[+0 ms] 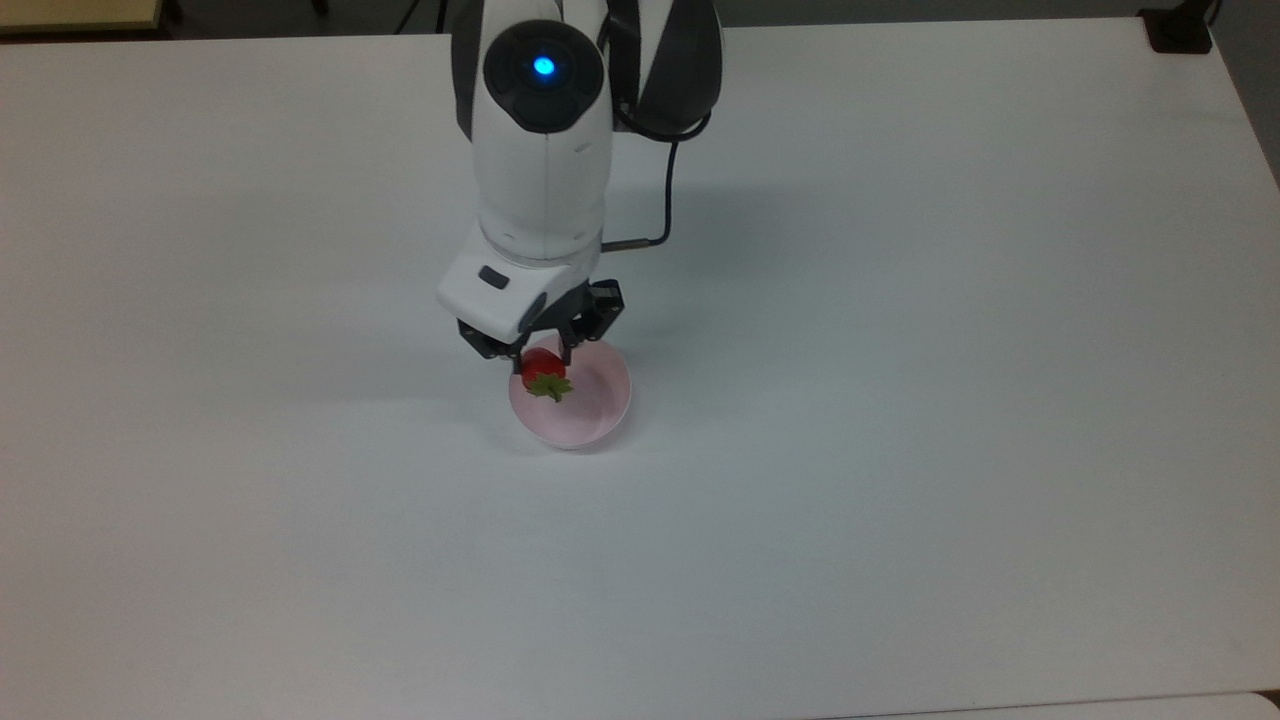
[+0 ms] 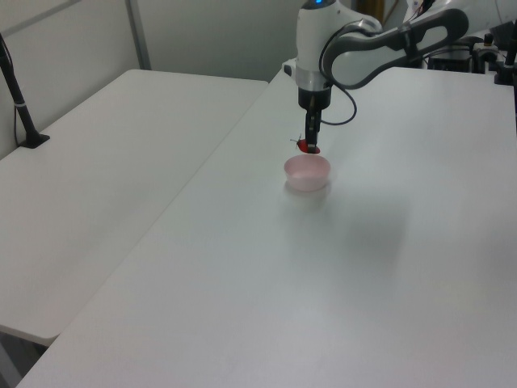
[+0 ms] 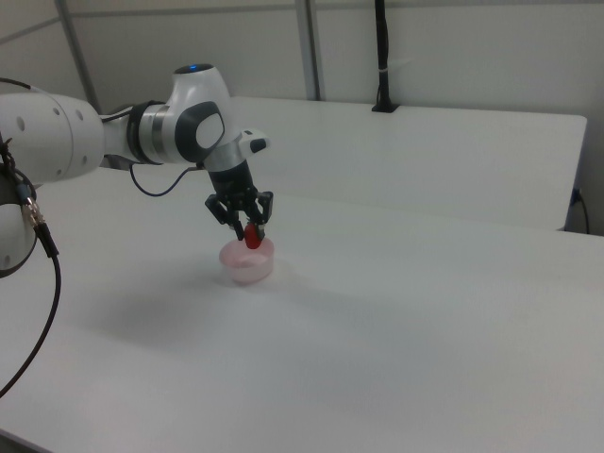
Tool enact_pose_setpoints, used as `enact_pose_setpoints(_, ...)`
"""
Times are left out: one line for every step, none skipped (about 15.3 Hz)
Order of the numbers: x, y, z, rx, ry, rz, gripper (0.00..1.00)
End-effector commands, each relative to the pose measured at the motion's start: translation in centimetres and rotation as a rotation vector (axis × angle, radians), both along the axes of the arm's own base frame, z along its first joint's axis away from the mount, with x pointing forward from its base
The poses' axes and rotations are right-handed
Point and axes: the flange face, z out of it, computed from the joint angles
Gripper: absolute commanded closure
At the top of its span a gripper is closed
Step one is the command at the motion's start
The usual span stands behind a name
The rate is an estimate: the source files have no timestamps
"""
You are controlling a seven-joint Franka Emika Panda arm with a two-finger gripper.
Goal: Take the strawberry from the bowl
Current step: 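Lift the strawberry up out of the pink bowl, then carry the strawberry away from the bowl and lower it onto the table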
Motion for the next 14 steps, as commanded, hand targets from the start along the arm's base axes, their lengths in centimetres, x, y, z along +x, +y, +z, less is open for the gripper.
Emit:
enact_pose_setpoints(-0.5,-5.4,-0.1,-0.023,0.03,0.023,0.69)
enact_pose_setpoints(-0.5,-7.4,-0.5,-0.024,0.036,0.022,0.68)
enact_pose_setpoints(-0.6,-9.5,-0.7,-0.026,0.041,0.018,0.68)
enact_pose_setpoints(-0.6,-11.3,-1.3,-0.026,0.047,0.019,0.68)
enact_pose_setpoints(-0.8,-13.2,-1.6,-0.027,0.049,0.018,0.68)
enact_pose_setpoints(-0.9,-15.2,-2.5,-0.033,0.052,0.015,0.66)
enact_pose_setpoints(-1.0,-17.0,-3.4,-0.047,0.053,0.009,0.66)
enact_pose_setpoints(-1.0,-18.7,-4.5,-0.061,0.05,-0.004,0.66)
enact_pose_setpoints(-1.0,-19.9,-5.4,-0.074,0.049,-0.01,0.66)
enact_pose_setpoints(-1.1,-21.1,-6.4,-0.08,0.047,-0.014,0.66)
enact_pose_setpoints(-1.1,-22.1,-7.6,-0.08,0.043,-0.024,0.66)
enact_pose_setpoints(-1.0,-22.5,-8.0,-0.081,0.033,-0.027,0.65)
enact_pose_setpoints(-1.0,-22.8,-7.9,-0.082,0.029,-0.03,0.63)
enact_pose_setpoints(-1.1,-22.9,-7.7,-0.081,0.025,-0.034,0.53)
